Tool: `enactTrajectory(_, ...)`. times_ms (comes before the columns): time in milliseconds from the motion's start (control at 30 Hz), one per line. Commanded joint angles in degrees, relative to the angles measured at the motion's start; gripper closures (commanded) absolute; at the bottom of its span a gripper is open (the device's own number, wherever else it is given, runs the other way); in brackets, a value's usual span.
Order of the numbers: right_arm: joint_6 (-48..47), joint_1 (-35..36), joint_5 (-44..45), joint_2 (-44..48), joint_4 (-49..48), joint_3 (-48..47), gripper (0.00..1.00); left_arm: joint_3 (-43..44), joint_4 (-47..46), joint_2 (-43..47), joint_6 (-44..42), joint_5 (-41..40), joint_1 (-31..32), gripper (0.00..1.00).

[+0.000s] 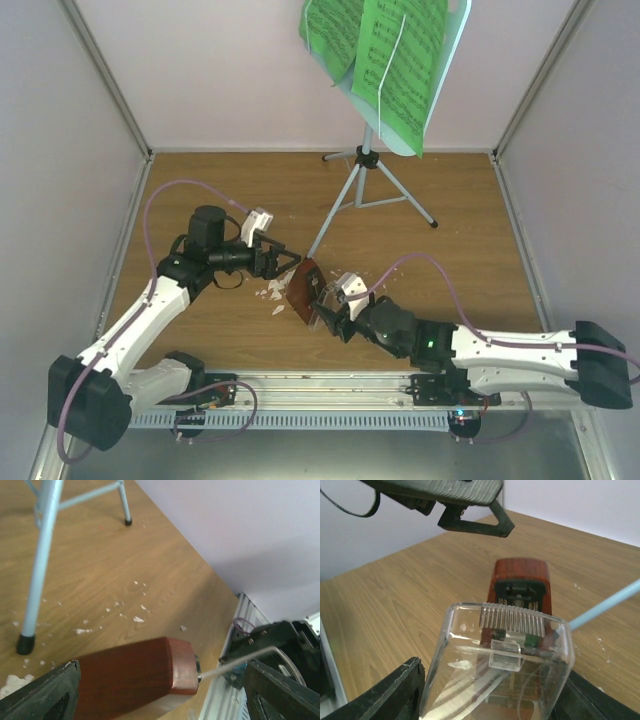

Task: Pack up the instrument practice props

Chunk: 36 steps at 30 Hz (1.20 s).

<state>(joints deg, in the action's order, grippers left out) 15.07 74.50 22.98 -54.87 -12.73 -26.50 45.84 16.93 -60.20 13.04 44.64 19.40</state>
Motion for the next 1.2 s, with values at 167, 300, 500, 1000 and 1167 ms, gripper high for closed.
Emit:
enactTrajectory(167, 1.7, 0.4, 4.7, -0.8, -8.6, 3.9, 0.49, -1.7, -9.0, -6.4, 2.4, 10.7, 0.8, 0.12)
enactTrajectory(300, -0.1, -1.0, 3.1, -2.3, -9.5, 3.6, 0.48, 0.3, -9.5, -9.9, 2.2, 11.7, 1.4, 0.14)
enactTrajectory(500, 1.7, -4.8, -0.1, -1.3, -12.3, 5.8, 0.48, 0.8, -12.5, -12.6, 3.2, 11.9, 2.3, 0.19)
enactTrajectory(1000, -5.4, -5.2, -0.3, -6.1, -16.4, 3.4, 0.48, 1.1, -9.5, -15.6, -2.1, 12.3, 3.4, 0.28)
enactTrajectory(1167, -6.6, -5.3, -1.2, -8.1, -19.0, 3.3, 0.48, 1.4, -8.9, -15.6, -2.8, 11.9, 3.4, 0.33)
